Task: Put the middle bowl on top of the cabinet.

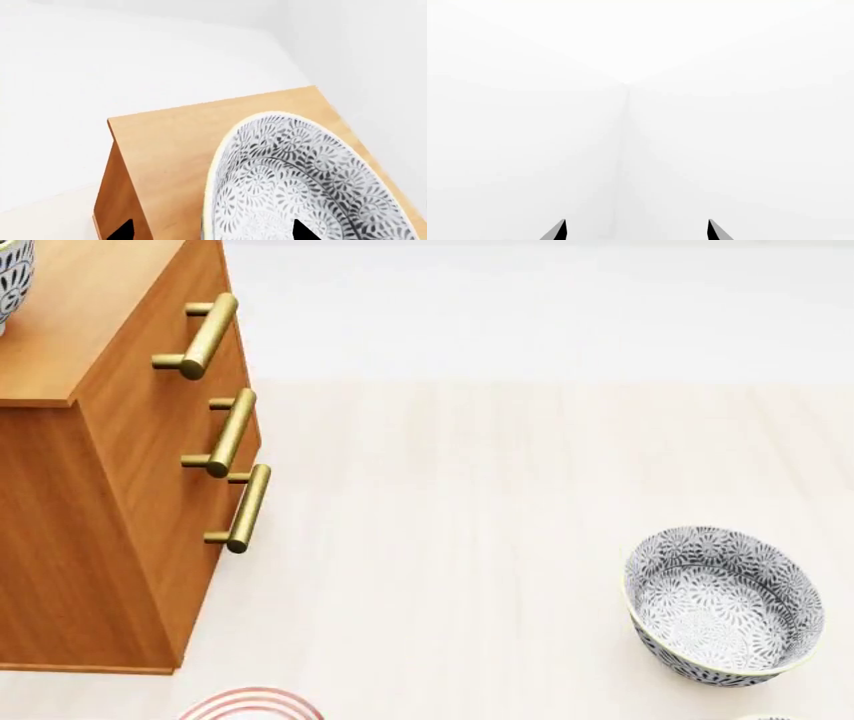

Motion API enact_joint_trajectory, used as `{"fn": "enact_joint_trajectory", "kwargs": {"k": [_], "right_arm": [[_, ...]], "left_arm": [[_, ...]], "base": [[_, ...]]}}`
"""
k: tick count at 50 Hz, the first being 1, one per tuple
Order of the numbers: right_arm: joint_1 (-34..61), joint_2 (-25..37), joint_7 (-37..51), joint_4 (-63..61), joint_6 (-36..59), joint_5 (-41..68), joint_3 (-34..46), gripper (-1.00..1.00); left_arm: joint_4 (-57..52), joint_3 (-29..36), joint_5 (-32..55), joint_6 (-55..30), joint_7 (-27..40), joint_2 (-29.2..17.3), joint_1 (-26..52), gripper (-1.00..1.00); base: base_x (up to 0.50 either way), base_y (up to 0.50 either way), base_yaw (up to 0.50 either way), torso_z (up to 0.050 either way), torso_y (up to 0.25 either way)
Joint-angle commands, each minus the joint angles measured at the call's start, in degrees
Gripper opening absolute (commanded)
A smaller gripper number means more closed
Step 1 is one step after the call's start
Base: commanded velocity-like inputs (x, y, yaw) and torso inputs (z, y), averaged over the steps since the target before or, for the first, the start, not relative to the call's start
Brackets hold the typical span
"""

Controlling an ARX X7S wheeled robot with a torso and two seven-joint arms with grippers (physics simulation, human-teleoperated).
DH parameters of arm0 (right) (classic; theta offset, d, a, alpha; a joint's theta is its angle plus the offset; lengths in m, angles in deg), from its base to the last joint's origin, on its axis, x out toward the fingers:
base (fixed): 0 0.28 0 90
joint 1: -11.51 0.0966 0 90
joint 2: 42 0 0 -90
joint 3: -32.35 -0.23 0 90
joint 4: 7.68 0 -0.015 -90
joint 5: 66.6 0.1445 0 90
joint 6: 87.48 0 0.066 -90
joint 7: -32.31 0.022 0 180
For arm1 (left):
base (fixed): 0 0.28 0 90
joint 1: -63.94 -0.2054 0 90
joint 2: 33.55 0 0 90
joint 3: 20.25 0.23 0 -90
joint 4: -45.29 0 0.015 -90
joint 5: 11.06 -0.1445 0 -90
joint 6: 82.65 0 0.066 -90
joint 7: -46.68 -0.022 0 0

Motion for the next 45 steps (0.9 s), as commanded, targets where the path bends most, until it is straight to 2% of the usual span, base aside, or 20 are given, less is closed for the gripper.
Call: {"fn": "enact_joint_trajectory", "kwargs": {"k": [1, 15, 21, 28, 30, 31, 34, 37, 38, 41, 43, 45], "right_arm": [[0.36, 0.16, -0.12, 0.06, 0.47, -0.26, 0.45, 1.0], [0.0, 0.28, 0.06, 0.08, 0.11, -0.02, 0.13, 1.0], [0.13, 0.46, 0.03, 0.05, 0.3, 0.3, -0.14, 1.0], [-1.5, 0.79, 0.23, 0.95, -1.9, 1.44, -1.55, 1.0], [-2.06, 0.97, 0.31, 1.53, -2.88, 2.17, -2.28, 1.0], [-2.2, 1.0, 0.34, 1.7, -3.09, 2.34, -2.45, 1.0], [-3.02, 1.08, 0.4, 1.94, -4.12, 2.9, -3.08, 1.0], [-3.62, 1.13, 0.46, 2.13, -4.84, 3.4, -3.65, 1.0], [-3.76, 1.13, 0.49, 2.19, -5.02, 3.56, -3.81, 1.0], [-4.52, 1.05, 0.59, 2.27, -5.8, 3.81, -4.29, 1.0], [-4.66, 1.06, 0.61, 2.45, -6.11, 3.9, -4.41, 1.0], [-4.8, 1.02, 0.6, 2.51, -6.21, 3.83, -4.37, 1.0]], "left_arm": [[-5.45, 1.12, -1.89, -1.04, 2.43, -2.06, 1.44, 1.0], [-17.95, 1.35, -3.19, -1.67, 8.04, -5.57, 2.34, 1.0], [-24.84, 1.08, -2.9, -1.45, 11.24, -7.65, 1.28, 1.0], [-35.88, 1.51, -1.35, 0.73, 11.81, -10.96, -1.81, 1.0], [-39.08, 6.61, -0.81, 4.21, 11.84, -13.33, 0.05, 1.0], [-40.07, 11.04, 0.74, 6.52, 11.85, -14.65, 2.05, 1.0], [-45.81, 29.8, 6.87, 18.04, 11.85, -19.21, 11.43, 1.0], [-53.39, 39.24, 6.3, 26.31, 11.83, -22.57, 15.56, 1.0], [-54.97, 44.31, 7.0, 29.99, 11.84, -23.4, 18.23, 1.0], [-59.82, 49.62, 6.47, 34.33, 11.81, -24.78, 20.44, 1.0], [-61.81, 57.54, 5.9, 38.3, 11.84, -25.25, 25.18, 1.0], [-64.42, 62.65, 5.36, 41.84, 11.82, -25.46, 27.92, 1.0]], "base": [[0.0, 0.0, 0.0, 0.0, 0.0], [0.0, 0.0, 0.0, 0.0, 0.0], [0.0, 0.0, 0.0, 0.0, 0.0], [0.0, 0.0, 0.0, 0.0, 0.0], [0.0, 0.0, 0.0, 0.0, 0.0], [0.0, 0.0, 0.0, 0.0, 0.0], [0.0, 0.0, 0.0, 0.0, 0.0], [0.0, 0.0, 0.0, 0.0, 0.0], [0.0, 0.0, 0.0, 0.0, 0.0], [0.0, 0.0, 0.0, 0.0, 0.0], [0.0, 0.0, 0.0, 0.0, 0.0], [0.0, 0.0, 0.0, 0.0, 0.0]]}}
